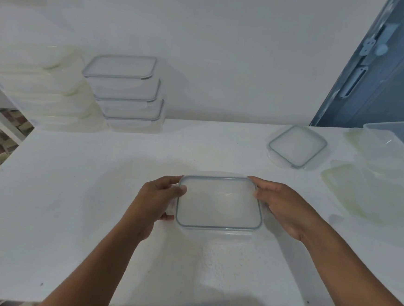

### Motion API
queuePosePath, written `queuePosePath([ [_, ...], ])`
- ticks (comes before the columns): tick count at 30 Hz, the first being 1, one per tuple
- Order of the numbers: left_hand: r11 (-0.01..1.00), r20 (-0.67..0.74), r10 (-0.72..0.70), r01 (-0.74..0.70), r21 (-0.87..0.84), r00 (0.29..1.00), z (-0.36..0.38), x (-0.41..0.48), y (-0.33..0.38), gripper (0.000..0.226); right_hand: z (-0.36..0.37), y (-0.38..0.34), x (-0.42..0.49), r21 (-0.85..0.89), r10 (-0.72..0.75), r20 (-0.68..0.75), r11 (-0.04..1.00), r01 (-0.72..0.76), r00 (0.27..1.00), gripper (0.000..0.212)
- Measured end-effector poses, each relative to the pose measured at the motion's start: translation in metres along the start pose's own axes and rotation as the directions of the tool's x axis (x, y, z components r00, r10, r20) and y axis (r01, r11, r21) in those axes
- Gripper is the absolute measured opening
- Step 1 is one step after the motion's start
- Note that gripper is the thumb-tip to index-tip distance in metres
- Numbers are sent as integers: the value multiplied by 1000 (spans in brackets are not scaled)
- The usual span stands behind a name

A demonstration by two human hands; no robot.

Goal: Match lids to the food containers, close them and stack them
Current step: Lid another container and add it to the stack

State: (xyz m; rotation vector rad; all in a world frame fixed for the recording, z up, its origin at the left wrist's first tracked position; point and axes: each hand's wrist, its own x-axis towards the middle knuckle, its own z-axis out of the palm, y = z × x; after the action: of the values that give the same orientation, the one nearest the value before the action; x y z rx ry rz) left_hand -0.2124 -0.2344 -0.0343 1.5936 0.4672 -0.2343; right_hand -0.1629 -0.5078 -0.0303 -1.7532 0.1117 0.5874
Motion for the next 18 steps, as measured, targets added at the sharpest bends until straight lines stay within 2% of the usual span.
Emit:
queuePosePath([
  [2,994,-45,61,-57,92,997,1,1,-2,30,0,1,-2,-215,-50,-80,976,32,996,48],
  [4,927,-73,173,-137,348,982,-2,3,-2,61,-2,-4,-8,-446,-216,-203,889,107,955,69],
  [5,861,-66,252,-192,470,966,-4,0,0,78,-2,-9,-14,-531,-336,-208,828,182,919,80],
  [7,660,72,439,-375,651,896,-6,-6,5,100,0,-20,-25,-669,-533,-58,648,364,844,93],
  [8,509,198,497,-468,723,845,-6,-9,6,107,2,-23,-29,-726,-567,77,532,436,820,97],
  [10,176,466,460,-592,786,756,-4,-12,5,113,7,-22,-32,-796,-498,338,302,525,799,108],
  [11,54,556,395,-623,780,731,-3,-11,3,115,8,-19,-31,-810,-420,427,216,545,801,115],
  [12,-17,610,329,-641,767,721,-2,-9,0,117,9,-14,-29,-818,-338,485,151,555,807,122],
  [15,-45,647,251,-659,751,720,-2,-5,-7,122,7,0,-19,-829,-208,541,30,558,815,131],
  [18,-47,651,229,-660,750,724,-4,-3,-7,125,5,0,-18,-828,-181,548,18,560,817,131],
])
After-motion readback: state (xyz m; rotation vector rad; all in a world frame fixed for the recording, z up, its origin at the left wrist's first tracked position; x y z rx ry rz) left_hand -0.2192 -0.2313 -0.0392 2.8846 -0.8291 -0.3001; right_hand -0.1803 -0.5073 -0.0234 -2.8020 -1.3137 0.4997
